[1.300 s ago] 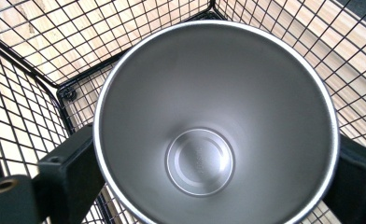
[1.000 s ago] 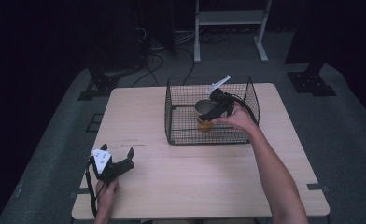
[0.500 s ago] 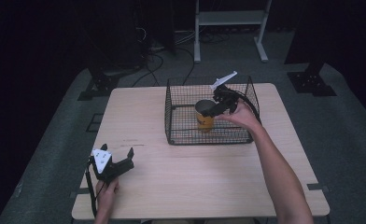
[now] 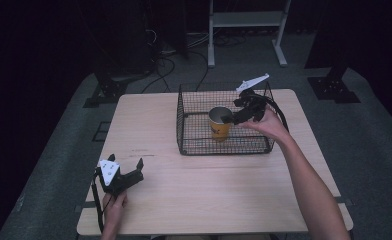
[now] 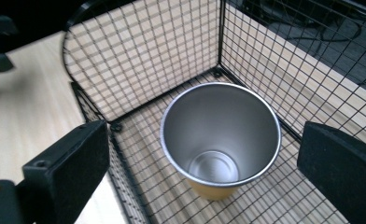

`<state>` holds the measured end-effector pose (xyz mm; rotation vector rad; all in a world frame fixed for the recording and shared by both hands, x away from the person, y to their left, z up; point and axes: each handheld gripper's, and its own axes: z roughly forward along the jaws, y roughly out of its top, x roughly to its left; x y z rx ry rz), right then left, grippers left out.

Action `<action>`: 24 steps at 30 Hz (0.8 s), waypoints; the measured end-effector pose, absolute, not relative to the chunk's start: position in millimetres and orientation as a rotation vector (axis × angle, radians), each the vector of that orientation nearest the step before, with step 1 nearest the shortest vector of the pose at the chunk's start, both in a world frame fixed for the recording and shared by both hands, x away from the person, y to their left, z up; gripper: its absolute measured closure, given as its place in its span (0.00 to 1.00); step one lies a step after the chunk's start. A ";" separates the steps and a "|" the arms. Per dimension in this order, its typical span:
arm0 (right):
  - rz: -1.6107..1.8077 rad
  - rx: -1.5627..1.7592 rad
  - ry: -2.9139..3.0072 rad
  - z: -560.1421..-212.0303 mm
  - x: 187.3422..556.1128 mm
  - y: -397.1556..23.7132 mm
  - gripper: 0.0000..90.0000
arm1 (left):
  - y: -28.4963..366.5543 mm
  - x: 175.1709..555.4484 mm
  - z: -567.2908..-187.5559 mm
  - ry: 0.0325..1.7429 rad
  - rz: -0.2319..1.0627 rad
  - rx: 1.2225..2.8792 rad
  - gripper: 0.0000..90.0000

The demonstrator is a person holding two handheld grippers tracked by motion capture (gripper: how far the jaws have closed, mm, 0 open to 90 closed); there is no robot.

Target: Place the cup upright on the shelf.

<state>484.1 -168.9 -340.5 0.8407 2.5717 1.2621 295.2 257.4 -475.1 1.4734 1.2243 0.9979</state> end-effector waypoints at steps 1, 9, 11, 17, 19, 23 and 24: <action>1.282 0.843 2.573 -339.1 479.8 -172.7 0.02 | 257.4 295.2 -475.0 1.224 0.998 1.474 0.01; 1.298 0.826 2.571 -338.7 463.1 -185.3 0.02 | 257.0 294.3 -475.0 1.221 1.001 1.476 0.01; 1.321 0.826 2.566 -338.8 458.2 -189.3 0.03 | 257.0 294.3 -475.0 1.222 1.000 1.476 0.01; 1.348 0.813 2.564 -338.6 446.6 -199.4 0.04 | 256.9 294.2 -475.0 1.221 1.002 1.477 0.01; 1.360 0.814 2.563 -338.3 443.8 -202.6 0.04 | 257.0 294.3 -475.0 1.222 1.001 1.477 0.01; 1.371 0.808 2.558 -338.2 438.1 -207.5 0.05 | 257.1 294.3 -475.0 1.223 1.001 1.476 0.01; 1.375 0.808 2.557 -338.1 436.2 -208.9 0.05 | 257.0 294.3 -475.0 1.222 1.001 1.476 0.01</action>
